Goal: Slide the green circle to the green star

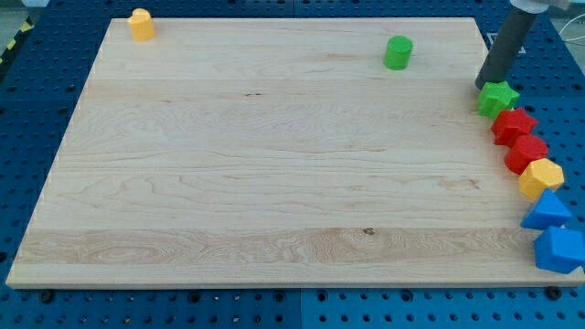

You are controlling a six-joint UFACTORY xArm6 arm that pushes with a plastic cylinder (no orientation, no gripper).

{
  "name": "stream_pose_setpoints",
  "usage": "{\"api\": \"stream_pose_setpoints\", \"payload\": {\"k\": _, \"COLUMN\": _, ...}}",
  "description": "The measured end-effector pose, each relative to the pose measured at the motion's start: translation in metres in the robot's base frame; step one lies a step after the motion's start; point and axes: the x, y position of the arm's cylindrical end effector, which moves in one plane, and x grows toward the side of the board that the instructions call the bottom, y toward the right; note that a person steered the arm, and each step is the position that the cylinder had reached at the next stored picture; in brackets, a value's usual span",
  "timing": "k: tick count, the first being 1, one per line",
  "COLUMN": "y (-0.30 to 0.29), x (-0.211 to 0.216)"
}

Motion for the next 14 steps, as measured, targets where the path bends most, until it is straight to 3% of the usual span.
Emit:
{"api": "stream_pose_setpoints", "payload": {"k": 3, "y": -0.009, "x": -0.002}}
{"api": "stream_pose_setpoints", "payload": {"k": 7, "y": -0.123, "x": -0.009}}
{"api": "stream_pose_setpoints", "payload": {"k": 9, "y": -0.174, "x": -0.054}}
{"api": "stream_pose_setpoints", "payload": {"k": 11, "y": -0.178, "x": -0.086}}
{"api": "stream_pose_setpoints", "payload": {"k": 14, "y": -0.143, "x": -0.089}}
